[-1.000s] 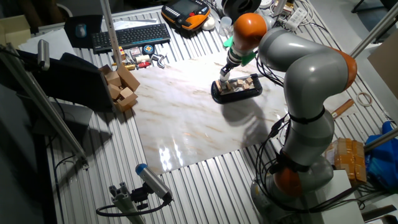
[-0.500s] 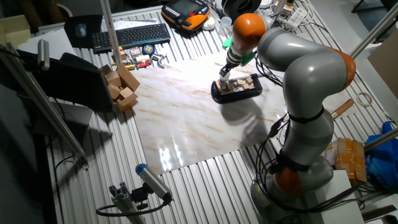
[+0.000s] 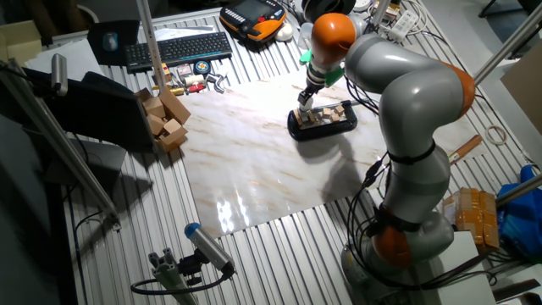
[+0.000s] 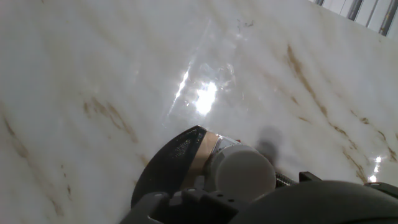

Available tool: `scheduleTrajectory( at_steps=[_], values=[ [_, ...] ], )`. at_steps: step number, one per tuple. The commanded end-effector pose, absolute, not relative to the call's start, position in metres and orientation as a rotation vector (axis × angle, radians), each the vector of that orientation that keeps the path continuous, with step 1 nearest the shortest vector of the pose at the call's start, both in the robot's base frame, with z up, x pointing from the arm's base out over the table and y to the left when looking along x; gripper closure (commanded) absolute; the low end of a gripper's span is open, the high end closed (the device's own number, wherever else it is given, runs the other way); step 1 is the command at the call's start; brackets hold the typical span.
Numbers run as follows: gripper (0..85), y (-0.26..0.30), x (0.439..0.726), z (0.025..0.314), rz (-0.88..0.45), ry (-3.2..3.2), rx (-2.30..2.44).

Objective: Install the light bulb by rotating it

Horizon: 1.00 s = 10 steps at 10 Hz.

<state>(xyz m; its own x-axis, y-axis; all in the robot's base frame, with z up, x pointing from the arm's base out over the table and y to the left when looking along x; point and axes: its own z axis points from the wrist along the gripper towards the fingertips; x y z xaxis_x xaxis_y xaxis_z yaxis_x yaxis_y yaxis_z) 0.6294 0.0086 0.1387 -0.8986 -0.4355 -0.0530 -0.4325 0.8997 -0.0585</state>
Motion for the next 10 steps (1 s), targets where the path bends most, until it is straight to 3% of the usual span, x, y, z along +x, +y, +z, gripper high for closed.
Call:
scheduleTrajectory(
  at_steps=[1,10],
  values=[
    [17.0,0.008,0.629,0.137,-0.062,3.003,-0.686],
    [17.0,0.01,0.627,0.124,-0.031,2.996,-0.684]
  ],
)
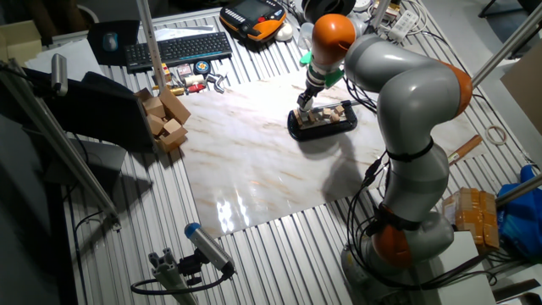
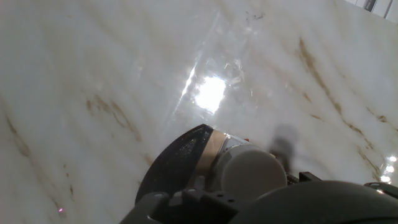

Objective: Install the light bulb by rotating it

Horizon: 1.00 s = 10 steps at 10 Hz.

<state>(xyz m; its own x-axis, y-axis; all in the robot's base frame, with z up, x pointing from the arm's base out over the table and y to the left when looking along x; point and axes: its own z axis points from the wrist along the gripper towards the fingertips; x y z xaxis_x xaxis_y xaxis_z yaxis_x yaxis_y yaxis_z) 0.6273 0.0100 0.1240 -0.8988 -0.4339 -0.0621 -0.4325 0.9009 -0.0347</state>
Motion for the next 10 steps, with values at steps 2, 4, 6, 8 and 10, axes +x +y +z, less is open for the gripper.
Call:
scheduleTrajectory(
  at_steps=[2,4,6,8,10],
  values=[
    [17.0,0.0099,0.6273,0.1239,-0.034,3.0,-0.685],
    [17.0,0.0096,0.6274,0.1235,-0.032,3.007,-0.686],
    [17.0,0.0095,0.6273,0.1231,-0.031,3.018,-0.679],
    [17.0,0.0093,0.6273,0.1229,-0.027,3.032,-0.67],
    [17.0,0.0091,0.6274,0.1224,-0.018,3.039,-0.664]
  ],
)
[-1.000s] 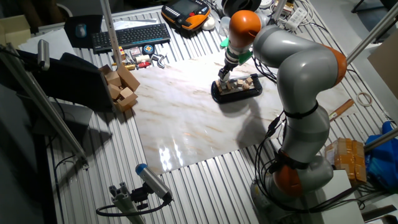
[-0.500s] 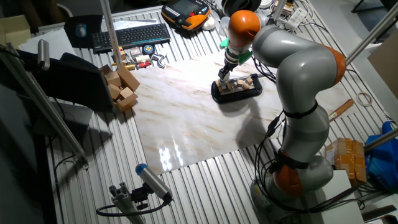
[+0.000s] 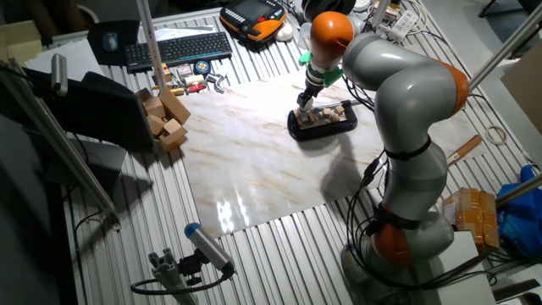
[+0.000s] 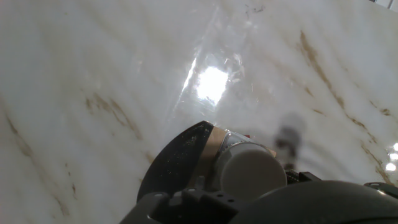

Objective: Install the light bulb by rotating it

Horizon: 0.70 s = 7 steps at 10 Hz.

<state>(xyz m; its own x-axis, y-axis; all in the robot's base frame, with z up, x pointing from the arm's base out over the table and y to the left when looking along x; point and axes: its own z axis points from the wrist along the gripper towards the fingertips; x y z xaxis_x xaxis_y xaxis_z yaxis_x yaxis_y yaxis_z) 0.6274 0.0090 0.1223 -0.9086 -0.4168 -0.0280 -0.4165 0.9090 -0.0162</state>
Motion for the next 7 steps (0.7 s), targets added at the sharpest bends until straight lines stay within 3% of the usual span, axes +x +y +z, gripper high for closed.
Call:
scheduleTrajectory(
  at_steps=[1,6,7],
  values=[
    [17.0,0.0087,0.6276,0.1218,-0.01,3.041,-0.659],
    [17.0,0.0087,0.6282,0.1208,0.006,3.014,-0.665],
    [34.0,0.0092,0.6283,0.1206,0.012,3.01,-0.666]
  ],
)
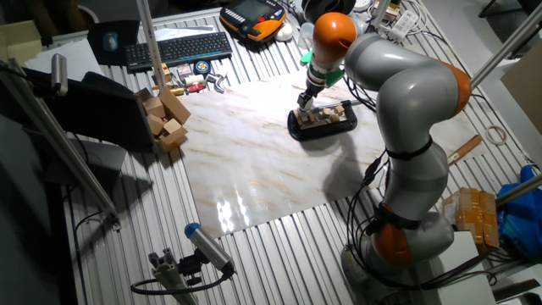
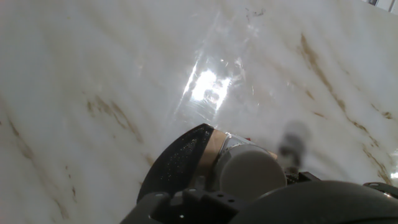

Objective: Install the light bulb by rotating it

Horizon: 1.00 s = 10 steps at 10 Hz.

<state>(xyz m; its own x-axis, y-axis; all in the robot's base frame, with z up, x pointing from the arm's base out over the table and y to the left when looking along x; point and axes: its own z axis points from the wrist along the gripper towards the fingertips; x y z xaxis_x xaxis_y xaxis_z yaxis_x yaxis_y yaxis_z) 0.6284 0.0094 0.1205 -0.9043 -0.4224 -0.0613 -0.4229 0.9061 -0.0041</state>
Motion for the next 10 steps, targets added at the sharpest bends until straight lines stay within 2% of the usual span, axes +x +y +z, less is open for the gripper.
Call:
scheduleTrajectory(
  at_steps=[1,10],
  values=[
    [34.0,0.0097,0.6288,0.1205,0.017,3.004,-0.667],
    [34.0,0.0103,0.6293,0.1203,0.0,3.005,-0.653]
  ],
)
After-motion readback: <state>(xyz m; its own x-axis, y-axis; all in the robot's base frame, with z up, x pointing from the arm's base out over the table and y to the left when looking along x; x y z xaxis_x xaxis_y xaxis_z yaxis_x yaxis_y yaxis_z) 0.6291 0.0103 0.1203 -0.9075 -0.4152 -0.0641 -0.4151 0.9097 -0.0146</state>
